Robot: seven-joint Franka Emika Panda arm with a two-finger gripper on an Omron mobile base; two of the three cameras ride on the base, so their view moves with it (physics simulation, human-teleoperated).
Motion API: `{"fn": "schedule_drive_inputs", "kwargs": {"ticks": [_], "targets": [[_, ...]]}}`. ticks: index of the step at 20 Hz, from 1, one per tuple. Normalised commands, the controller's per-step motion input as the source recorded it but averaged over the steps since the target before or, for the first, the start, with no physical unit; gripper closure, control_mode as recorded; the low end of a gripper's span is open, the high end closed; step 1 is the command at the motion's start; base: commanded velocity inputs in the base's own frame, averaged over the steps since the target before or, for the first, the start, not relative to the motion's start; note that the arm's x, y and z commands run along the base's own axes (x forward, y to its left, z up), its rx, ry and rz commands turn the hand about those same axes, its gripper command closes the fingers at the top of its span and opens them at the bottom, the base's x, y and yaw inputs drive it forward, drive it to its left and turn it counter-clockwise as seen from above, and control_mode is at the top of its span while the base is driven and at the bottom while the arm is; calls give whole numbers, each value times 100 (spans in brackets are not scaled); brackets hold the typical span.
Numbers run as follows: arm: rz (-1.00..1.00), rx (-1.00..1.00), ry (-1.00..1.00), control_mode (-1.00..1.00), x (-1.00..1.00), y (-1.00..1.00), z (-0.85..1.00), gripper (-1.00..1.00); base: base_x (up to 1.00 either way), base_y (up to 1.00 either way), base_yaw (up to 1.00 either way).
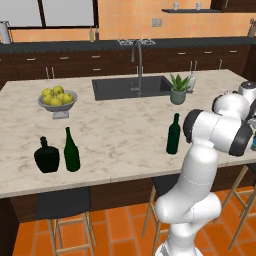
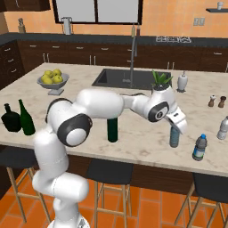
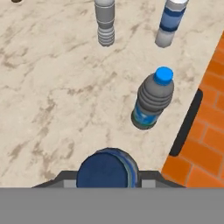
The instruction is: Move the plastic bottles in the middle to the plastics group, and the glass bottles in the middle to the glass group.
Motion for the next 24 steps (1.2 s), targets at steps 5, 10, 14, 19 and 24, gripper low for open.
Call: {"fn": "schedule_drive_inputs", "kwargs": {"ticks": [5, 10, 14, 19, 24], "targets": [[-8, -2, -1, -100, 35, -37, -12, 100, 0, 0, 0], [-5, -1, 0, -100, 37, -43, -5, 100, 0, 0, 0], [-5, 0, 0, -100, 37, -45, -10, 100, 0, 0, 0], [-1, 0, 0, -100, 26, -21, -34, 100, 0, 0, 0], [0, -1, 0, -100, 9, -7, -48, 100, 0, 0, 0]]}}
